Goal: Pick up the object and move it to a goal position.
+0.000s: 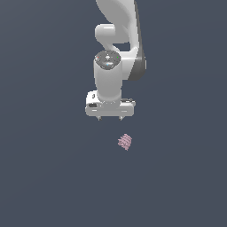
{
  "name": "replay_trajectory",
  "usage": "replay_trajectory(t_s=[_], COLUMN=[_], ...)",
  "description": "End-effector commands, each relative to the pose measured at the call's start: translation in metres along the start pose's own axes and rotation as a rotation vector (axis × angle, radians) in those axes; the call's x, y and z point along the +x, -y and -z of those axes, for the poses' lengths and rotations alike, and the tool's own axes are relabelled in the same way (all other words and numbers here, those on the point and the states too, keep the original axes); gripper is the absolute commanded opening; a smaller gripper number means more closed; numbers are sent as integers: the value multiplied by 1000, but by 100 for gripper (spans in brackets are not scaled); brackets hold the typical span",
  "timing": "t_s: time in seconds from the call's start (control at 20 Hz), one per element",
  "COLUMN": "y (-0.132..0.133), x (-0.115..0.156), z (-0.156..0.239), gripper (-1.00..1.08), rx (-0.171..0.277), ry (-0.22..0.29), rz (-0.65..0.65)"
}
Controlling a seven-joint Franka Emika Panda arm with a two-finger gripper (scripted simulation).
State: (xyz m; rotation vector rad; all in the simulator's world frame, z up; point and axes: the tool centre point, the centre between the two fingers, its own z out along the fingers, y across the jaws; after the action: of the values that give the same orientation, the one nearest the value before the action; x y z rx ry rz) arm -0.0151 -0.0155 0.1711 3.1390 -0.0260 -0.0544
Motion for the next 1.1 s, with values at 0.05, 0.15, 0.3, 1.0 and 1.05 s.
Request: replay_trajectory(t_s=[0.05,0.15,0.3,1.0,1.05], y=[0,-2,-9,-5,-3], x=[0,0,0,5,6], z=[0,-1,-4,-10,-11], gripper=[100,100,100,100,100], rx=[-1,-6,-22,-26,-25], ry=[0,0,0,-3,-4], rz=[1,7,24,-17,-28])
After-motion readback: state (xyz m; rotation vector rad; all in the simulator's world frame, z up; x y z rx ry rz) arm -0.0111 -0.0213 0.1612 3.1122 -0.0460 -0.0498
